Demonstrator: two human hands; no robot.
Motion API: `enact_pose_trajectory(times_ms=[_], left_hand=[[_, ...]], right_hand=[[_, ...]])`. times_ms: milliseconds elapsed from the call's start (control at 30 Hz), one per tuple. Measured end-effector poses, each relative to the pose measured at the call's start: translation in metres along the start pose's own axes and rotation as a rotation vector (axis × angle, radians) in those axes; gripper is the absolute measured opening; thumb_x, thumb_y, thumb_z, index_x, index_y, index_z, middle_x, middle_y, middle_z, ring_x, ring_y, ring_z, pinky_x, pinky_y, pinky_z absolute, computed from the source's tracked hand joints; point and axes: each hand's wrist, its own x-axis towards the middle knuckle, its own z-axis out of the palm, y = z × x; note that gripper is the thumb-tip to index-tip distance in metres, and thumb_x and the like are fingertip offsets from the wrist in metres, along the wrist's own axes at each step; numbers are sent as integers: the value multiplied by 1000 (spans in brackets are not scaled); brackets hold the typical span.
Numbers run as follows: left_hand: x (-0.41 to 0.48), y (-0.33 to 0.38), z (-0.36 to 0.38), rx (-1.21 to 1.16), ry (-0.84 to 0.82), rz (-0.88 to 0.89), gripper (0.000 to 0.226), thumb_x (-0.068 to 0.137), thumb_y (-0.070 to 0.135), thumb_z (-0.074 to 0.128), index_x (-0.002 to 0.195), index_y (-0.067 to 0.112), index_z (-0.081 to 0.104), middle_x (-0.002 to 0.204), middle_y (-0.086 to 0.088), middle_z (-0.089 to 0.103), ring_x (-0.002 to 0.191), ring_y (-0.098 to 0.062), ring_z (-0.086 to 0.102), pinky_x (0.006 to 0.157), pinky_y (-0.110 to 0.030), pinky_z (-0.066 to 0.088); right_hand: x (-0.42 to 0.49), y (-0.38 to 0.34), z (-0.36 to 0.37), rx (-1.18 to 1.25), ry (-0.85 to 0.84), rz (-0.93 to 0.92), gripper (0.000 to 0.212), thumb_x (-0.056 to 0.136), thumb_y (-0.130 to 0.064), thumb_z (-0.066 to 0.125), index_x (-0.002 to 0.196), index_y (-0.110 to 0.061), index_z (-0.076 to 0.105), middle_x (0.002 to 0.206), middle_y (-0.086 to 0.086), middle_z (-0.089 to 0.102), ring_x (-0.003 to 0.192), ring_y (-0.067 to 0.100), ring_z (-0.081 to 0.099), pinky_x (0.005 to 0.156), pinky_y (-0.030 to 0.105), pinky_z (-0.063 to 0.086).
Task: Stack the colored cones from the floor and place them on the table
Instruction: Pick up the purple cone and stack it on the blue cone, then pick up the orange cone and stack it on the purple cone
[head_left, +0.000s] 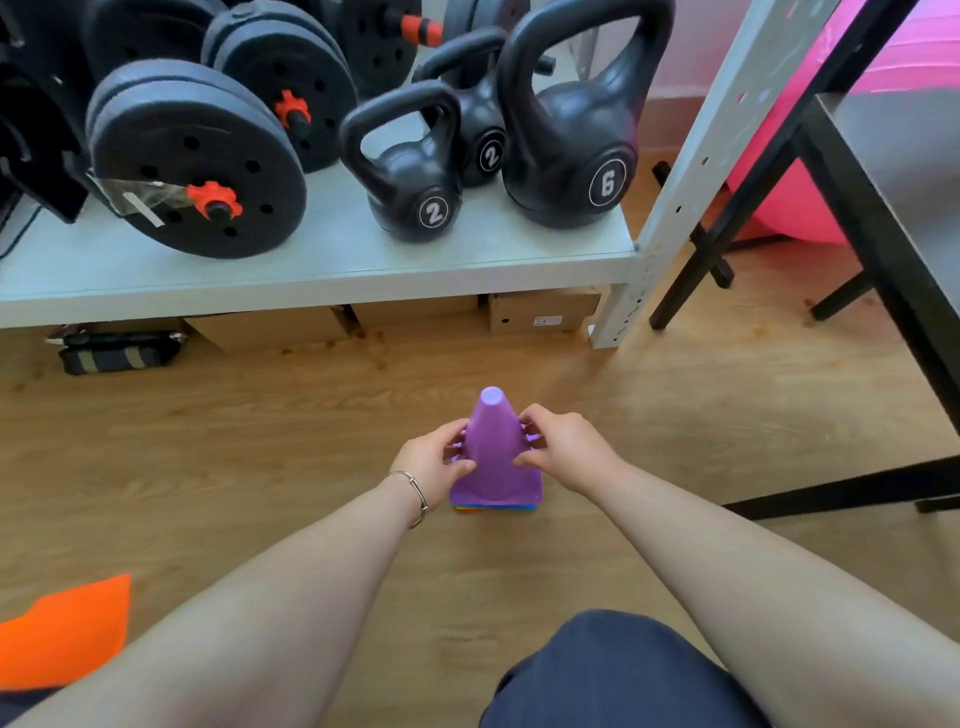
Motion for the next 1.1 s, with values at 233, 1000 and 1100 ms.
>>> enact_pose_trajectory(times_ms=[233, 1000, 1100], left_hand=[[17, -22, 17, 90, -37, -53, 58, 83, 9, 67, 136, 22, 50, 128, 0, 63, 116, -13, 60, 103, -28, 45], [9, 3, 7, 677, 158, -66, 61, 94, 41, 48, 148, 19, 28, 156, -5, 29, 142, -24, 29, 112, -39, 31], [-8, 10, -4, 755, 247, -97, 68, 93, 47, 48, 150, 20, 21, 160, -5, 21, 147, -24, 19, 117, -41, 23]], right_hand=[[9, 23, 28, 11, 5, -5, 47, 78, -23, 79, 117, -13, 55, 116, 4, 70, 102, 21, 68, 92, 37, 52], [23, 23, 11, -455, 132, -143, 41, 88, -33, 64, 122, -13, 54, 113, 10, 62, 103, 34, 59, 81, 40, 48], [29, 3, 0, -541, 311, -235, 35, 81, -31, 72, 106, -8, 62, 96, 11, 66, 91, 36, 61, 82, 41, 45]])
